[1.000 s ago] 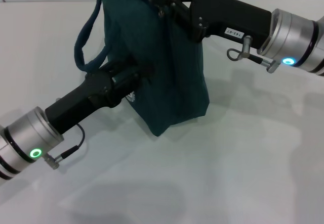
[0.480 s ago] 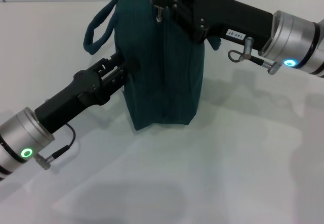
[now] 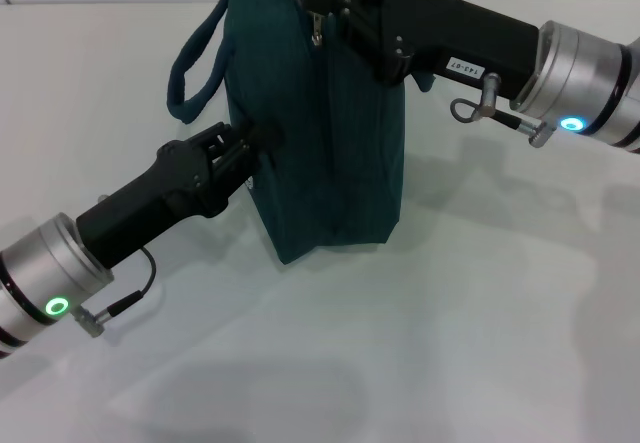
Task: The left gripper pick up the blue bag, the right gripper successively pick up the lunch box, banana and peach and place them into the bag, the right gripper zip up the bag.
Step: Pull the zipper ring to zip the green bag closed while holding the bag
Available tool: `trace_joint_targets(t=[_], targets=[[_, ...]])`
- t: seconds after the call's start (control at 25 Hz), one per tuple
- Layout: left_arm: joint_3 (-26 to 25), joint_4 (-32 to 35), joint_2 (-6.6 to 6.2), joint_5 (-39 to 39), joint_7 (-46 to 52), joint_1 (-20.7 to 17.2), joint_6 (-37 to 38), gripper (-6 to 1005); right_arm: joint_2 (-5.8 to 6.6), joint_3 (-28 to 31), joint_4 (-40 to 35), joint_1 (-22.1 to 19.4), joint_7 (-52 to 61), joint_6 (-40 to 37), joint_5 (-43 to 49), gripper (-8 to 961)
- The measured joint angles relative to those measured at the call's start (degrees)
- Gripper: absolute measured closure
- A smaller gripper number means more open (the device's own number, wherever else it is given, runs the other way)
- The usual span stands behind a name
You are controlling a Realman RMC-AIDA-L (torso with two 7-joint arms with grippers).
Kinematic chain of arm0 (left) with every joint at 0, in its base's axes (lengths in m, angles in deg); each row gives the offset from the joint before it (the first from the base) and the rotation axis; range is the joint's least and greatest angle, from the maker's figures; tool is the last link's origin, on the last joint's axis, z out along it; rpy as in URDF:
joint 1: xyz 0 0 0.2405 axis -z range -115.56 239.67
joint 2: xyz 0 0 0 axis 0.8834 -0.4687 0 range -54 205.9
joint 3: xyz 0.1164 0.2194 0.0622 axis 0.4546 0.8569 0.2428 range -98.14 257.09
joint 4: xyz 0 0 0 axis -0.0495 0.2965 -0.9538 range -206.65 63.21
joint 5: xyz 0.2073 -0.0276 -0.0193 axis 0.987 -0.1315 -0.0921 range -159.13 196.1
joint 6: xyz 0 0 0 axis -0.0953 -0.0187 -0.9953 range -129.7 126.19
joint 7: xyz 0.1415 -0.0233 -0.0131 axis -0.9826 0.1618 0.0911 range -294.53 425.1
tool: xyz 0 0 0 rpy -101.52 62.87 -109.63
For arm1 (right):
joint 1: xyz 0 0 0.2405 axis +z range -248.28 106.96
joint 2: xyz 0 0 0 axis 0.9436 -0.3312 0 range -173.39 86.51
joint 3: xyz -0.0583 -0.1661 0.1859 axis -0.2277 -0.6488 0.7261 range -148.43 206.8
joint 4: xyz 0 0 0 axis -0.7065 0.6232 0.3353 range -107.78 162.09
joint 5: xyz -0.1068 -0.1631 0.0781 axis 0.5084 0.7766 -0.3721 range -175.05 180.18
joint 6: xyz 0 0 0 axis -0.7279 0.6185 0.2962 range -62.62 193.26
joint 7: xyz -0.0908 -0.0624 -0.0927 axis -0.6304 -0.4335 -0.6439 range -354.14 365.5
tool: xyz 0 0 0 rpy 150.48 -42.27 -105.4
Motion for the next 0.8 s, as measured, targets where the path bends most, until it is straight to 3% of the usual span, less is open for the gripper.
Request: trace_joint_targets(t=[0.4,0.8], targets=[[0.04,0.43,0.09,1.24,-0.53,0.53,-0.10,922,0.00,0.00,0.01,-0.01,0.09,-0.27,-0.08,895],[0.12,0.45,-0.13,2.32,-0.60,0.38,-0.19,952,0.00,0.32,0.43,-0.14,0.11,-0.84,-0.33,893]])
